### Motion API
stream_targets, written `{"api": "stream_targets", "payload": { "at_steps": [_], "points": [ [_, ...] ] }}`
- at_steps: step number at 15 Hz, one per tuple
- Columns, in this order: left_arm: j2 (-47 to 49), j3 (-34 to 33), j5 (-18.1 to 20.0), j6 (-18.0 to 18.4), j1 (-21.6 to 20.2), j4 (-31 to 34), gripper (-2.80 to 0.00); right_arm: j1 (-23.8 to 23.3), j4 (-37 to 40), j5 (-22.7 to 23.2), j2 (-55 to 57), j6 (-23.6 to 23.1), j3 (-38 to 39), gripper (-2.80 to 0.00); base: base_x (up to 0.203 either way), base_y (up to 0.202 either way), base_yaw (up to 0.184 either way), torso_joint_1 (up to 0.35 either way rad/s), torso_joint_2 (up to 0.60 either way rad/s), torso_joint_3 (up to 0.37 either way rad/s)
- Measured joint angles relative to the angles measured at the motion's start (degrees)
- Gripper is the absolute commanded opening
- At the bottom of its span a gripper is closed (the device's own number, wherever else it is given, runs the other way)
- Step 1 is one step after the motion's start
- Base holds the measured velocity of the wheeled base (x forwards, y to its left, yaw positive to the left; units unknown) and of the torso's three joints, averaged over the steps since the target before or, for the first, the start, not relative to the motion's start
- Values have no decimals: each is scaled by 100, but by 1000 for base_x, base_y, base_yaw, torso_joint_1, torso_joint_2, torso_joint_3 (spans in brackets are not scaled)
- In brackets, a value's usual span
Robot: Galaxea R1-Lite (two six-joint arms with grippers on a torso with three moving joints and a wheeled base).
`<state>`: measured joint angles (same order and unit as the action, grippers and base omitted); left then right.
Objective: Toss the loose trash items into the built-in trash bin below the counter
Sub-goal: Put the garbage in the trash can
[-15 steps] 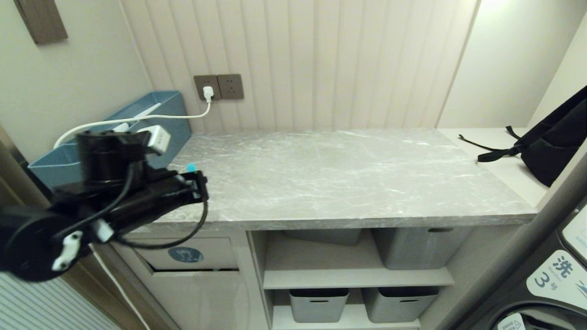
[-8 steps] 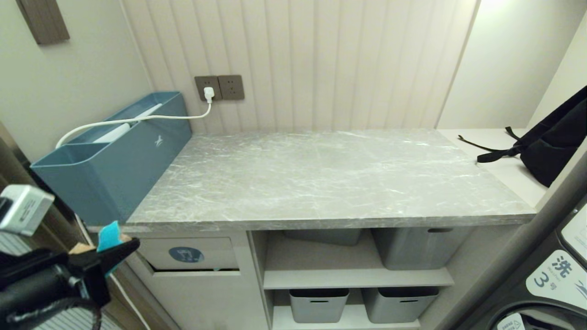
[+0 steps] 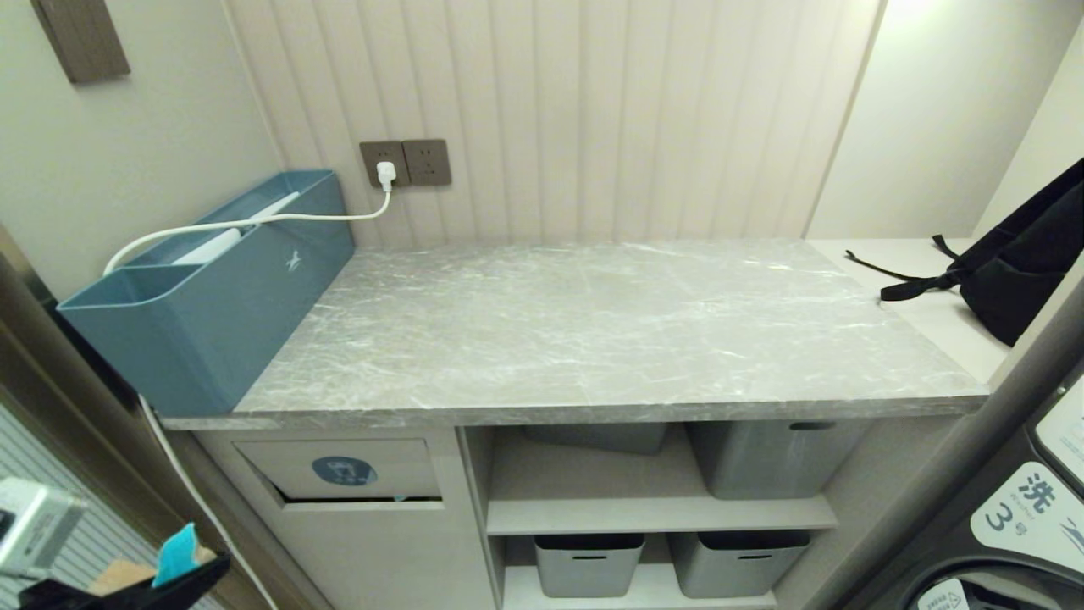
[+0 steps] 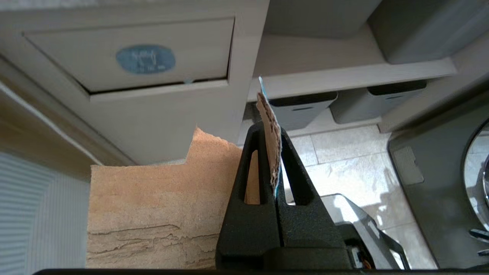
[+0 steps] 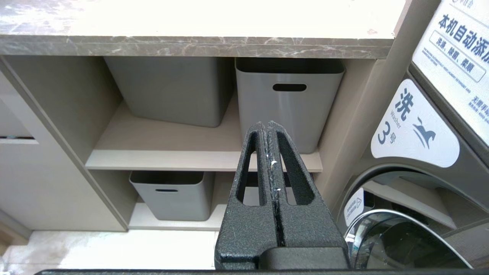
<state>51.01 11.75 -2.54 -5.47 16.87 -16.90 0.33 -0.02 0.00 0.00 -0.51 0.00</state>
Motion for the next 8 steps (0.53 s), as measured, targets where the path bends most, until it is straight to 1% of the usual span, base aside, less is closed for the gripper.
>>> {"api": "stream_targets", "payload": {
  "at_steps": [3,4,6,8],
  "points": [
    [179,-68,33,-19,-25,-45,-280,0,-5,0,0,4,0,-280,0,0,0,-6,16,15],
    [269,-15,35,-22,-27,-52,-280,0,-11,0,0,29,0,-280,0,0,0,-126,296,161],
    [441,82,37,-58,-41,-65,-280,0,-5,0,0,29,0,-280,0,0,0,-205,459,242],
    [598,130,-4,-242,-55,-66,-280,0,-5,0,0,29,0,-280,0,0,0,-237,535,281]
  ]
}}
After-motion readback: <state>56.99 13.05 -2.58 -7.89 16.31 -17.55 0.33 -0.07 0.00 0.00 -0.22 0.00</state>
